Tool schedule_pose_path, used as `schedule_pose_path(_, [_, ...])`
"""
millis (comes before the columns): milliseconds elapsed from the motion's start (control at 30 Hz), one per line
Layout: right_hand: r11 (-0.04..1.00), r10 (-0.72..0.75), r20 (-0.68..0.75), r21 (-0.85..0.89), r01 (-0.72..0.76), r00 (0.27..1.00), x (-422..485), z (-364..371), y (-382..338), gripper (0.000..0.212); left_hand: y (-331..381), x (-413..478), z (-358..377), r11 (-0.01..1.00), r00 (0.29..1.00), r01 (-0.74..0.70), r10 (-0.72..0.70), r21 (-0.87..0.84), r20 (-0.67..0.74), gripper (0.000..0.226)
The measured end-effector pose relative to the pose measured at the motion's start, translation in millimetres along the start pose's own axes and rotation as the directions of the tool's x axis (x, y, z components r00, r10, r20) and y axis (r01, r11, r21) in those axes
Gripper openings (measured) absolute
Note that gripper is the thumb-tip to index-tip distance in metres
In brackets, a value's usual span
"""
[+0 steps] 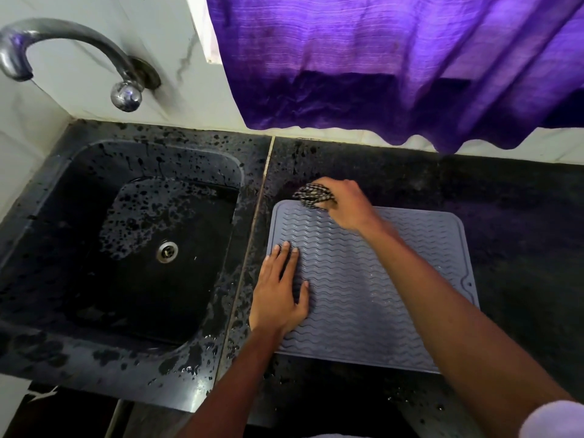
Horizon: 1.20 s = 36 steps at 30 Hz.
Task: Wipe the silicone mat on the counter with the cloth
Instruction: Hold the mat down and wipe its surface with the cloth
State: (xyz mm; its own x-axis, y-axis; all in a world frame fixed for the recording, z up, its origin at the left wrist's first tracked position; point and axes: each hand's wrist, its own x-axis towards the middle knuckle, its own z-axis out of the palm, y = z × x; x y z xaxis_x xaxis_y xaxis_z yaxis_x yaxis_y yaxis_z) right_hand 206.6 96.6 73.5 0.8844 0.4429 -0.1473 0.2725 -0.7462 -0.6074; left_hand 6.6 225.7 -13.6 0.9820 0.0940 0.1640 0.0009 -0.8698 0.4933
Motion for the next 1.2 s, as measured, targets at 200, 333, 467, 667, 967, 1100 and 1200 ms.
schedule_pose_path(200, [0.994,0.061,0.047,-0.093,-0.056,0.997,-13,-6,32,0.044,-2,0,0,1.000,1.000,-0.007,0.007,0.002,-0.004,0.067])
schedule_pose_path(333, [0.993,0.065,0.012,-0.103,-0.063,0.998,-12,7,26,0.046,-2,1,0,1.000,1.000,-0.007,0.007,-0.004,0.001,0.068])
schedule_pose_path(467, [0.996,0.019,0.034,-0.086,-0.016,0.999,-3,26,10,0.051,0,1,-1,1.000,1.000,-0.007,0.007,-0.022,-0.009,0.066])
schedule_pose_path(667, [0.995,-0.085,0.055,-0.054,0.088,0.995,9,54,-30,0.051,1,2,-2,1.000,1.000,0.001,-0.001,-0.024,0.003,0.066])
schedule_pose_path(967, [0.966,-0.198,-0.039,-0.180,0.188,0.979,-14,22,-26,0.052,-1,2,0,0.999,1.000,-0.016,0.015,-0.037,-0.014,0.066])
schedule_pose_path(1100, [0.979,-0.007,-0.087,-0.205,-0.011,0.996,-37,-22,44,0.049,-4,2,2,0.999,1.000,-0.019,0.019,-0.038,-0.016,0.067])
schedule_pose_path(1200, [0.971,0.122,-0.178,-0.182,-0.155,0.976,-61,-57,95,0.050,-3,2,2,0.999,1.000,-0.023,0.022,-0.039,-0.017,0.067])
